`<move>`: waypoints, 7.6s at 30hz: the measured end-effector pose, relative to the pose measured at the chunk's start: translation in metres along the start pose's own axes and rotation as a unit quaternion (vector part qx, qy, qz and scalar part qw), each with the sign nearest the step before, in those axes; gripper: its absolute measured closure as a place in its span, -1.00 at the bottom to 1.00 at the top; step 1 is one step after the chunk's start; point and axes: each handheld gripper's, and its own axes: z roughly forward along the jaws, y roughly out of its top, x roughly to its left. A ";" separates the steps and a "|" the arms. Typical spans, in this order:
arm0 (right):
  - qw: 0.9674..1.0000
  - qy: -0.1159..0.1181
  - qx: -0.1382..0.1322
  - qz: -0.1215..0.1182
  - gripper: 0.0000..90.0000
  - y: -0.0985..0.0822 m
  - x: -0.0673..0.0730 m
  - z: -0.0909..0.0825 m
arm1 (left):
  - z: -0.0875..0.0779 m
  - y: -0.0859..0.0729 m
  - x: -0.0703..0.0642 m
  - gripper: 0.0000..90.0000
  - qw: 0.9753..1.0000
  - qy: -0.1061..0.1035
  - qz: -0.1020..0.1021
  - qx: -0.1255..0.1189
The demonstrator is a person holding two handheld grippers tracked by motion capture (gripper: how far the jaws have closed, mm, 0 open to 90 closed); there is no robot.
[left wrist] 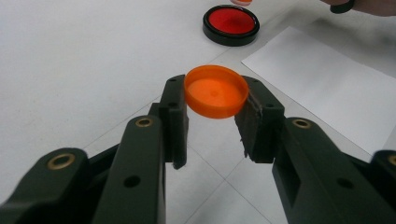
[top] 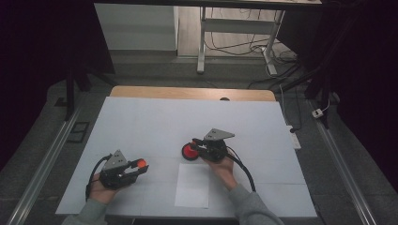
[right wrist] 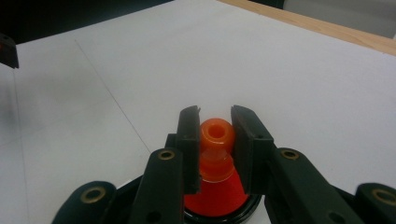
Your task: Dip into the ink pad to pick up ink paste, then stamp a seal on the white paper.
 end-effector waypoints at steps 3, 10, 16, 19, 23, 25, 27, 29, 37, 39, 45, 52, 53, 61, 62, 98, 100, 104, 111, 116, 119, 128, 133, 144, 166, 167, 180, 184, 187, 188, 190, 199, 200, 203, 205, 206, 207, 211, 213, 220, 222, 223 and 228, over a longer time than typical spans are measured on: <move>1.000 0.001 -0.001 -0.001 0.61 0.002 0.000 -0.003 | 0.000 0.000 0.000 0.43 1.000 0.004 0.001 -0.002; 1.000 0.003 -0.012 0.003 0.61 0.005 -0.001 -0.009 | 0.000 0.000 0.001 0.43 1.000 0.005 0.000 -0.002; 1.000 0.008 -0.014 0.003 0.61 0.007 0.001 -0.013 | 0.000 0.000 0.000 0.43 1.000 0.005 0.000 -0.002; 1.000 0.010 -0.014 -0.002 0.61 0.008 0.001 -0.016 | 0.001 0.000 0.001 0.43 1.000 0.005 0.000 0.000; 1.000 0.011 -0.017 -0.003 0.61 0.009 0.001 -0.020 | 0.001 -0.001 0.001 0.43 1.000 0.004 0.000 0.000; 1.000 0.012 -0.019 -0.002 0.61 0.009 0.001 -0.021 | 0.001 -0.001 0.001 0.43 1.000 0.004 -0.001 0.000; 1.000 0.013 -0.021 -0.004 0.61 0.010 0.002 -0.023 | 0.001 -0.001 0.001 0.43 1.000 0.003 -0.001 0.000; 1.000 0.013 -0.023 -0.003 0.61 0.011 0.002 -0.025 | 0.001 -0.001 0.001 0.43 1.000 0.003 -0.001 0.000; 0.999 0.012 -0.036 -0.005 0.61 0.013 0.002 -0.036 | 0.001 -0.001 0.001 0.44 1.000 0.002 -0.001 0.002; 0.999 0.012 -0.037 -0.006 0.61 0.014 0.001 -0.038 | 0.001 -0.001 0.001 0.43 1.000 0.003 -0.001 0.001; 0.999 0.012 -0.043 -0.007 0.61 0.016 0.002 -0.043 | 0.001 0.000 0.002 0.43 1.000 0.003 -0.002 0.000; 0.999 0.012 -0.043 -0.006 0.61 0.016 0.002 -0.046 | 0.002 0.000 0.001 0.43 1.000 0.002 0.000 0.001; 0.999 0.012 -0.043 -0.006 0.61 0.016 0.002 -0.046 | 0.002 0.000 0.001 0.43 1.000 0.002 0.000 0.001; 0.999 0.014 -0.043 -0.010 0.61 0.015 0.003 -0.047 | 0.002 0.000 0.001 0.43 1.000 0.000 -0.001 0.002; 0.999 0.014 -0.043 -0.009 0.61 0.015 0.003 -0.048 | 0.002 0.000 0.001 0.43 1.000 0.001 -0.001 0.002; 0.999 0.022 -0.038 -0.016 0.61 0.013 0.008 -0.058 | 0.002 0.000 0.001 0.43 1.000 0.000 -0.002 0.002; 0.999 0.022 -0.036 -0.017 0.61 0.013 0.008 -0.059 | 0.002 0.000 0.001 0.43 1.000 0.000 -0.002 0.002; 0.999 0.024 -0.033 -0.017 0.61 0.011 0.009 -0.059 | 0.002 0.000 0.001 0.43 1.000 0.000 -0.002 0.002; 0.999 0.026 -0.026 -0.021 0.61 0.008 0.011 -0.061 | 0.001 0.000 0.002 0.43 1.000 0.000 -0.003 0.001; 0.999 0.030 -0.022 -0.025 0.61 0.006 0.013 -0.063 | 0.001 0.000 0.002 0.43 1.000 0.000 -0.002 0.001; 0.999 0.031 -0.021 -0.027 0.61 0.005 0.014 -0.065 | 0.002 0.000 0.002 0.43 1.000 0.001 -0.002 0.001; 0.999 0.038 -0.017 -0.030 0.61 0.002 0.018 -0.068 | 0.001 0.000 0.002 0.43 1.000 0.000 -0.003 0.000; 0.999 0.039 -0.014 -0.033 0.61 0.000 0.019 -0.070 | 0.001 0.000 0.002 0.43 1.000 0.000 -0.002 0.001; 0.998 0.046 -0.008 -0.039 0.61 -0.005 0.025 -0.071 | 0.001 0.000 0.002 0.43 1.000 0.000 -0.003 0.001; 0.997 0.062 0.003 -0.048 0.61 -0.012 0.036 -0.069 | 0.002 0.000 0.002 0.43 1.000 0.000 -0.003 0.001; 0.997 0.061 0.005 -0.048 0.61 -0.012 0.036 -0.069 | 0.002 0.000 0.002 0.43 1.000 0.000 -0.003 0.001; 0.996 0.069 0.015 -0.053 0.61 -0.014 0.041 -0.065 | 0.002 0.000 0.002 0.43 1.000 0.000 -0.003 0.001; 0.995 0.078 0.016 -0.054 0.61 -0.016 0.044 -0.062 | 0.001 0.000 0.002 0.43 1.000 0.000 -0.003 0.001; 0.995 0.081 0.024 -0.056 0.61 -0.018 0.047 -0.060 | 0.002 0.000 0.002 0.43 1.000 0.000 -0.003 0.001; 0.995 0.082 0.025 -0.057 0.61 -0.018 0.048 -0.059 | 0.001 0.000 0.002 0.43 1.000 -0.001 -0.003 0.001; 0.994 0.086 0.028 -0.058 0.61 -0.020 0.049 -0.058 | 0.001 0.000 0.002 0.43 1.000 0.000 -0.003 0.001; 0.993 0.092 0.045 -0.067 0.61 -0.025 0.055 -0.053 | 0.002 0.000 0.002 0.43 1.000 -0.001 -0.002 0.002; 0.992 0.092 0.045 -0.067 0.61 -0.025 0.056 -0.053 | 0.002 0.000 0.002 0.43 1.000 -0.001 -0.002 0.002; 0.992 0.092 0.050 -0.068 0.61 -0.026 0.056 -0.053 | 0.002 0.000 0.002 0.43 1.000 0.000 -0.003 0.002; 0.992 0.092 0.053 -0.070 0.61 -0.028 0.057 -0.052 | 0.002 0.000 0.002 0.43 1.000 0.000 -0.003 0.002; 0.992 0.093 0.054 -0.069 0.61 -0.028 0.057 -0.052 | 0.002 0.000 0.002 0.43 1.000 0.000 -0.003 0.002; 0.992 0.094 0.055 -0.070 0.61 -0.029 0.057 -0.051 | 0.002 0.000 0.002 0.43 1.000 -0.001 -0.003 0.002; 0.991 0.096 0.059 -0.073 0.61 -0.030 0.058 -0.050 | 0.002 0.000 0.002 0.43 1.000 -0.001 -0.003 0.003; 0.991 0.097 0.062 -0.073 0.61 -0.031 0.059 -0.049 | 0.002 0.000 0.002 0.43 1.000 -0.001 -0.003 0.002; 0.990 0.100 0.067 -0.076 0.61 -0.034 0.061 -0.046 | 0.002 0.000 0.002 0.43 1.000 -0.001 -0.002 0.003; 0.989 0.100 0.070 -0.078 0.61 -0.034 0.061 -0.046 | 0.002 0.000 0.002 0.43 1.000 -0.001 -0.002 0.003; 0.989 0.100 0.071 -0.079 0.61 -0.034 0.061 -0.045 | 0.002 0.000 0.002 0.43 1.000 -0.001 -0.002 0.003; 0.989 0.099 0.073 -0.080 0.61 -0.035 0.061 -0.045 | 0.002 0.000 0.002 0.43 1.000 -0.001 -0.002 0.004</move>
